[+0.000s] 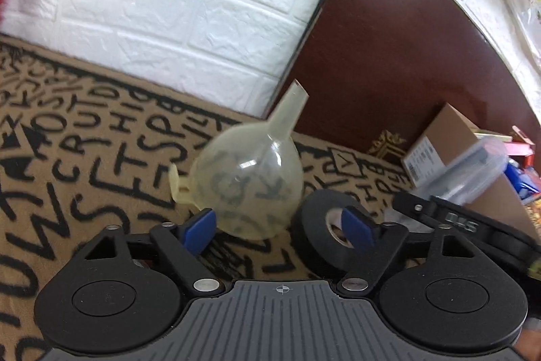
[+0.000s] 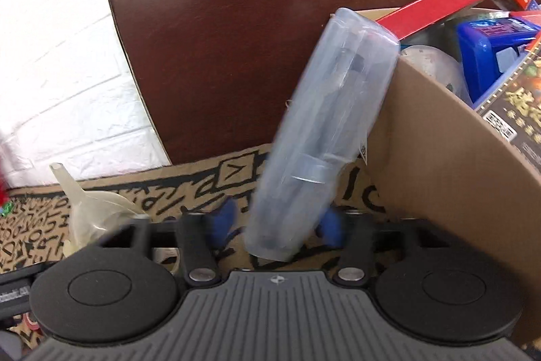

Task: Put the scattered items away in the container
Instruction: 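Hold the clear case upright with the right gripper while the left gripper grasps the black tape roll, then carry the clear case and black tape over the box with both grippers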

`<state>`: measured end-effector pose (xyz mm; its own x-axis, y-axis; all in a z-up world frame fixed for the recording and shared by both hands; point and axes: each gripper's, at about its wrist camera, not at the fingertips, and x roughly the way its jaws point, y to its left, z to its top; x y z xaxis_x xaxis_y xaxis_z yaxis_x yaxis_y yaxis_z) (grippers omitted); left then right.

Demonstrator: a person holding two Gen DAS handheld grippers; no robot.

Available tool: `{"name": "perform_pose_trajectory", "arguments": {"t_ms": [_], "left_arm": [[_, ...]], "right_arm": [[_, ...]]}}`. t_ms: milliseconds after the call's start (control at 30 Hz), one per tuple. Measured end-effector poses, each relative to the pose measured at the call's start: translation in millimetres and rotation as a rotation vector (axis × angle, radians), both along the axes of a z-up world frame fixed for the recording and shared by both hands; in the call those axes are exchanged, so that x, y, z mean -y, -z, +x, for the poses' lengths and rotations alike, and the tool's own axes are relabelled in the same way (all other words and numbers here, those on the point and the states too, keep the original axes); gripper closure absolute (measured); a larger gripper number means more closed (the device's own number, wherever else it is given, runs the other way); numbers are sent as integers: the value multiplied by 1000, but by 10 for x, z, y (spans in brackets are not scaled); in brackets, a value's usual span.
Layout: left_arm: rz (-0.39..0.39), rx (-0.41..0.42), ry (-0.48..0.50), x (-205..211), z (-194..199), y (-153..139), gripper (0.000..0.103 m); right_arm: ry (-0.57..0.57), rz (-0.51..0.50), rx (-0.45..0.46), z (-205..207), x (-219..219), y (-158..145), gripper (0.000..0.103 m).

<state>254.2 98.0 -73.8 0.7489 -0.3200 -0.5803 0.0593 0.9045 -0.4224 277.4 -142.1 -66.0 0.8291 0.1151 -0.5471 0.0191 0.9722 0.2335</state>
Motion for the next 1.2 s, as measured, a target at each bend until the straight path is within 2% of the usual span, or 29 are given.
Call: {"name": "perform_pose_trajectory", "arguments": {"t_ms": [133, 167, 233, 300, 367, 433, 500, 533, 567, 600, 633, 833, 867, 967, 1100, 1133, 1167, 1200], "left_arm": [[61, -21, 20, 168, 27, -14, 25], [61, -31, 20, 199, 39, -13, 31], [24, -70, 50, 247, 90, -12, 57], [58, -84, 24, 328, 131, -37, 48], [92, -88, -7, 393, 183, -38, 45], [89, -96, -22, 426, 240, -10, 40], [138, -87, -11, 503, 289, -5, 39], [184, -79, 0, 561, 295, -1, 40], [232, -73, 17, 607, 296, 6, 46], [282, -65, 28, 643, 280, 7, 66], [305, -59, 44, 661, 267, 18, 70], [266, -91, 75, 525, 177, -29, 73], [259, -92, 73, 519, 188, -26, 71], [260, -81, 75, 541, 247, -1, 48], [323, -46, 102, 606, 273, 16, 46], [328, -41, 114, 599, 268, 24, 49], [334, -38, 125, 589, 256, 22, 69], [333, -39, 132, 580, 238, 7, 71]], "right_arm": [[-65, 1, 8, -107, 50, -106, 60], [-83, -9, 19, -166, 47, -152, 61], [-115, -37, 59, -298, 42, -262, 66], [-142, -42, 84, -395, 63, -362, 68], [-157, -28, 78, -424, 106, -421, 68], [-181, -30, 55, -425, 121, -438, 68], [-199, -58, 27, -437, 98, -427, 68], [-206, -72, 8, -435, 84, -406, 68], [-213, -82, -16, -422, 68, -377, 67], [-219, -91, -34, -413, 51, -354, 66], [-221, -106, -42, -407, 24, -337, 66], [-204, -159, -53, -245, -84, -256, 51], [-201, -179, -56, -204, -109, -231, 48], [-213, -193, -89, -65, -162, -136, 50], [-219, -204, -153, 96, -144, -2, 60], [-227, -192, -166, 105, -129, 27, 62], [-232, -189, -163, 76, -124, 15, 64], [-242, -176, -169, 38, -119, -13, 64]]}}
